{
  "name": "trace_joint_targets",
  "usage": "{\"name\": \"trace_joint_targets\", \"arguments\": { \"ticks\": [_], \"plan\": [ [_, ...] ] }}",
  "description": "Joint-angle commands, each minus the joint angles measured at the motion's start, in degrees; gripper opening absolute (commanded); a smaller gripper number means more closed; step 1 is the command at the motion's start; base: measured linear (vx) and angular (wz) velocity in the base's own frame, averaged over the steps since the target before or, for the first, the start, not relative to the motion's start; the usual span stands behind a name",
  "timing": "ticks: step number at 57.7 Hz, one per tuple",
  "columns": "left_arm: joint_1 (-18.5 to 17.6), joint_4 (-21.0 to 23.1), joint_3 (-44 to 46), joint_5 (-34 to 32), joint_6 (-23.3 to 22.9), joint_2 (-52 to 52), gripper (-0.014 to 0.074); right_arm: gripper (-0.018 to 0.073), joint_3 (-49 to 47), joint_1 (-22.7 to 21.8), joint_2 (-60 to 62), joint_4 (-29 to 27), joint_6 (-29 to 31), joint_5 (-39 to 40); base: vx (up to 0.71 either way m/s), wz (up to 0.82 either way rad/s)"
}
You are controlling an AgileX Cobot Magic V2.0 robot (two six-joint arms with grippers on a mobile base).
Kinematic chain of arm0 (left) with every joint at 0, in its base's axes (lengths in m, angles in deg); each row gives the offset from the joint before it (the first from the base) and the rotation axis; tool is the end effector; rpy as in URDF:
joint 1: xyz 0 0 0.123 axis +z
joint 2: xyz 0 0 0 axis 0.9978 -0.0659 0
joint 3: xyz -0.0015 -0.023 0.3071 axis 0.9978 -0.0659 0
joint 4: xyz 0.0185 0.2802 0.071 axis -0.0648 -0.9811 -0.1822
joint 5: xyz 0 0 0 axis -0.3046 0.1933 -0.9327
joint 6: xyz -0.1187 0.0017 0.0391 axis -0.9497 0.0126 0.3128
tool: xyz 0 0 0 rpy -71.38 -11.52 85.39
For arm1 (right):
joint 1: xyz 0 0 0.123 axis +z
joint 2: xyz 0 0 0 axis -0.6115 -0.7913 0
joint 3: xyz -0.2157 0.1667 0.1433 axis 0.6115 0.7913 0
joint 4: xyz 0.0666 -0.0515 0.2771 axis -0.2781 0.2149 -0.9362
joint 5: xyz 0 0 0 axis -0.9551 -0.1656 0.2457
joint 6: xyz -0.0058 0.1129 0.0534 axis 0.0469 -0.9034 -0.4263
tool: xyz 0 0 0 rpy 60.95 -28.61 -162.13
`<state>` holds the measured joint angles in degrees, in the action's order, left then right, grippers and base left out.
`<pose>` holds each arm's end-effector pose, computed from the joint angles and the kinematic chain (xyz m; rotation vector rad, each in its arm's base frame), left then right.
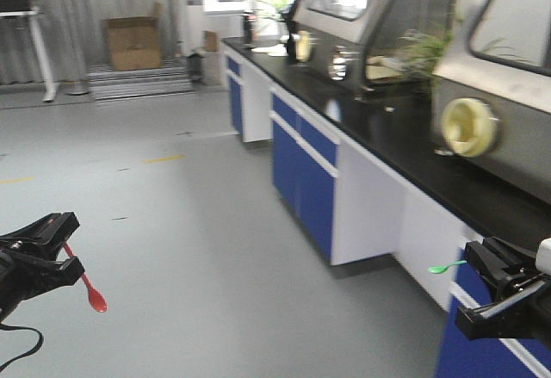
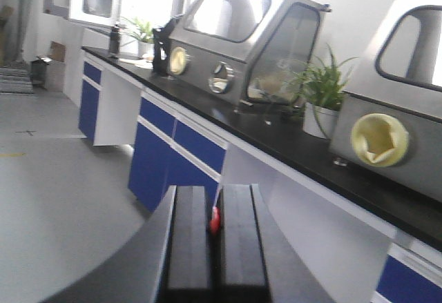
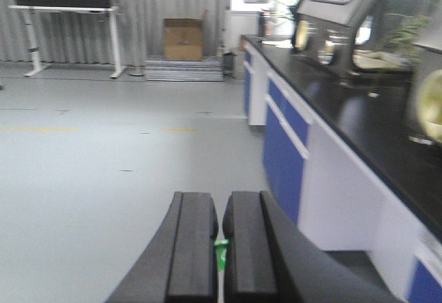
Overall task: Sort red and green spoons into left cabinet
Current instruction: 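Drive away from the bench holding both spoons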
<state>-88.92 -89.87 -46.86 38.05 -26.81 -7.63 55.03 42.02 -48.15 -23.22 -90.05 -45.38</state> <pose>0.3575 -0.0476 0.2557 0.0277 1.4844 -0.4523 0.2952 0.0473 0.2721 -0.2382 1.5911 0.1978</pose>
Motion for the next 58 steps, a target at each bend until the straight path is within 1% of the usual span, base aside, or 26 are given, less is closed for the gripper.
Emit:
{"name": "trace_joint_targets", "arguments": {
  "ticks": [1, 33, 58],
  "plan": [
    [-0.17, 1.00, 1.37, -4.53, -0.34, 2.00, -0.0006, -0.0009, -1.36, -0.19, 1.25, -0.52, 0.17, 4.14, 0.21, 0.59],
    [-0.17, 1.00, 1.37, -4.53, -0.34, 2.00, -0.0006, -0.0009, -1.36, -0.19, 1.25, -0.52, 0.17, 4.20, 0.24, 0.53],
    [-0.17, 1.00, 1.37, -4.53, -0.34, 2.00, -0.0006, -0.0009, -1.36, -0.19, 1.25, -0.52, 0.17, 4.20, 0.32, 0.30]
  ]
}}
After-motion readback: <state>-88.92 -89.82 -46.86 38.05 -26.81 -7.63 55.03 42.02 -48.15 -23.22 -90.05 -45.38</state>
